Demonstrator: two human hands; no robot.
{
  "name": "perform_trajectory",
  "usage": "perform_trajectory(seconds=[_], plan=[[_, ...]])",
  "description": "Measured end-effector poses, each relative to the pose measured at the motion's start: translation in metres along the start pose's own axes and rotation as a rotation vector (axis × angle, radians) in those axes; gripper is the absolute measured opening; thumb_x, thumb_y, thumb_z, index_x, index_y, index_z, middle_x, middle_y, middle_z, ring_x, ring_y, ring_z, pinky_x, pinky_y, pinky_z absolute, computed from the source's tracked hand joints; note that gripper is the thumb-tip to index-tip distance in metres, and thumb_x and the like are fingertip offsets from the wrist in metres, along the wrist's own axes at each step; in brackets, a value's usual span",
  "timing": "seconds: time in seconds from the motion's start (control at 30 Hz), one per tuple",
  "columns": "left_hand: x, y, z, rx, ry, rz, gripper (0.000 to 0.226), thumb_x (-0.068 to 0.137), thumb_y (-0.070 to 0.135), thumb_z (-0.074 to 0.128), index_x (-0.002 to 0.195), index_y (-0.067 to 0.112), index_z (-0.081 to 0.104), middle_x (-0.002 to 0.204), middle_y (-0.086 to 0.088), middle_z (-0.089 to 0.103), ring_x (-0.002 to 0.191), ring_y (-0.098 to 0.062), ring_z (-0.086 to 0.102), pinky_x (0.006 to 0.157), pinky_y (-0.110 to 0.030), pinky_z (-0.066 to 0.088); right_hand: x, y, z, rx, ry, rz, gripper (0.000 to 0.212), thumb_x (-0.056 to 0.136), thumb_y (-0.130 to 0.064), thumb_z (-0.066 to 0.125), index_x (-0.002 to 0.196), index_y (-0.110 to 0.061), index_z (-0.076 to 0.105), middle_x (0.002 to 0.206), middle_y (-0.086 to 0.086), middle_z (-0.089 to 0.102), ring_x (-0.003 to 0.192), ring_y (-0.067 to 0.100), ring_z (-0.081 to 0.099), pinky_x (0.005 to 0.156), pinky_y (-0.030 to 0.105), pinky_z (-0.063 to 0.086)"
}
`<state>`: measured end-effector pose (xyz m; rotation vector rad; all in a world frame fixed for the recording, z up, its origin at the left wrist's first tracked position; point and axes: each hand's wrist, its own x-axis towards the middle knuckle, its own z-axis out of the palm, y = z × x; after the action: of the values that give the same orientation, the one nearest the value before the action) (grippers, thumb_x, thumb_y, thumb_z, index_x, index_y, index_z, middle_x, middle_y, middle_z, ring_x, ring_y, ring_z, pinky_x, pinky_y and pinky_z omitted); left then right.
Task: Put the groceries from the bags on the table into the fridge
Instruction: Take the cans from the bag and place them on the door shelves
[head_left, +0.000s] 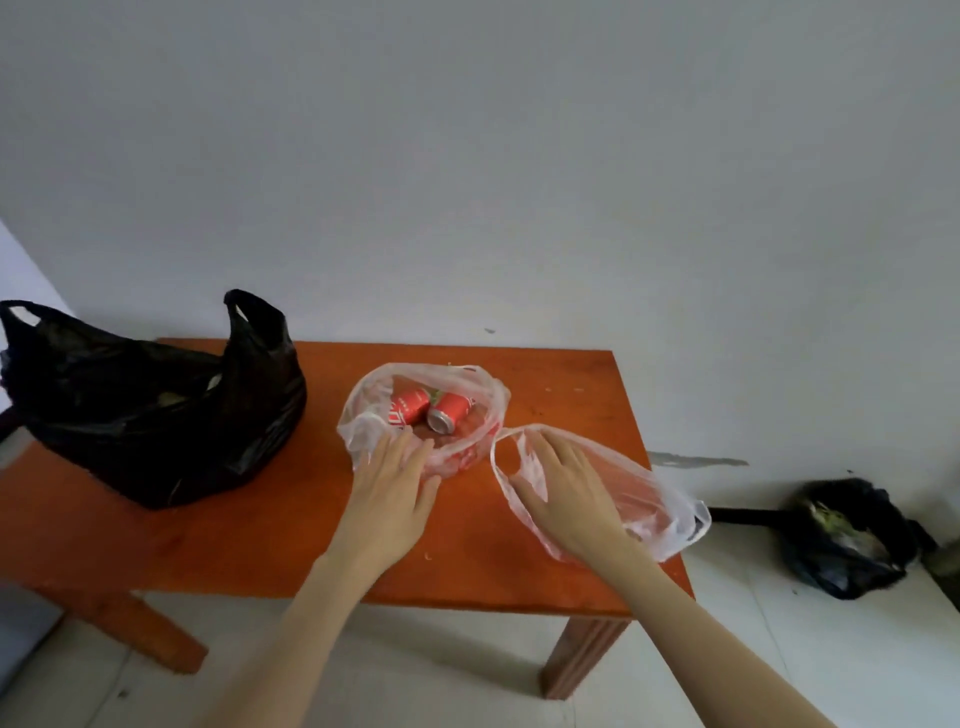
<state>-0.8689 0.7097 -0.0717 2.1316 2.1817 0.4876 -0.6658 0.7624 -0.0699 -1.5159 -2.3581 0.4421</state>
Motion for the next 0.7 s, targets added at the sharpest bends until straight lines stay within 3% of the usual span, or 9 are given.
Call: perform_trajectory(seconds=[0.13, 0.27, 0.43, 0.7], plan=[[0.057, -0.040, 0.011, 0.025, -0.043, -0.015, 0.047, 0.098, 0.028, 0.039, 0.143, 0.017, 0.032, 0.152, -0.006, 0.026, 0.144, -0.024, 0.014, 0.117, -0.045, 0.017, 0.065, -0.009, 0.025, 0.027, -0.077, 0.034, 0.057, 0.097, -0.043, 0.039, 0.147, -0.020, 0.023, 0.154, 0.003, 0.025, 0.142, 0.022, 0.023, 0.115, 0.041, 0.024], [0.124, -0.083, 0.029, 0.067, -0.089, -0.002, 0.042, 0.098, 0.029, 0.038, 0.138, 0.017, 0.039, 0.143, -0.002, 0.042, 0.135, -0.019, 0.032, 0.114, -0.040, 0.025, 0.135, -0.019, 0.058, 0.091, -0.104, 0.101, 0.047, 0.097, -0.035, 0.043, 0.139, -0.016, 0.039, 0.140, 0.007, 0.044, 0.128, 0.028, 0.042, 0.101, 0.039, 0.037], [0.184, -0.120, 0.074, 0.004, -0.240, 0.014, 0.039, 0.097, 0.023, 0.042, 0.135, 0.018, 0.039, 0.138, 0.000, 0.046, 0.125, -0.015, 0.044, 0.103, -0.031, 0.036, 0.216, -0.027, 0.127, 0.328, -0.199, 0.374, 0.038, 0.095, -0.037, 0.040, 0.114, -0.010, 0.058, 0.114, 0.013, 0.063, 0.103, 0.032, 0.061, 0.085, 0.040, 0.049], [0.243, -0.136, 0.128, 0.075, -0.495, -0.073, 0.059, 0.093, 0.002, 0.040, 0.145, 0.000, 0.013, 0.151, -0.018, 0.017, 0.139, -0.032, 0.021, 0.111, -0.037, 0.024, 0.275, -0.025, 0.195, 0.522, -0.147, 0.739, 0.035, 0.094, -0.031, 0.047, 0.110, -0.001, 0.058, 0.107, 0.014, 0.066, 0.097, 0.032, 0.064, 0.082, 0.036, 0.051]])
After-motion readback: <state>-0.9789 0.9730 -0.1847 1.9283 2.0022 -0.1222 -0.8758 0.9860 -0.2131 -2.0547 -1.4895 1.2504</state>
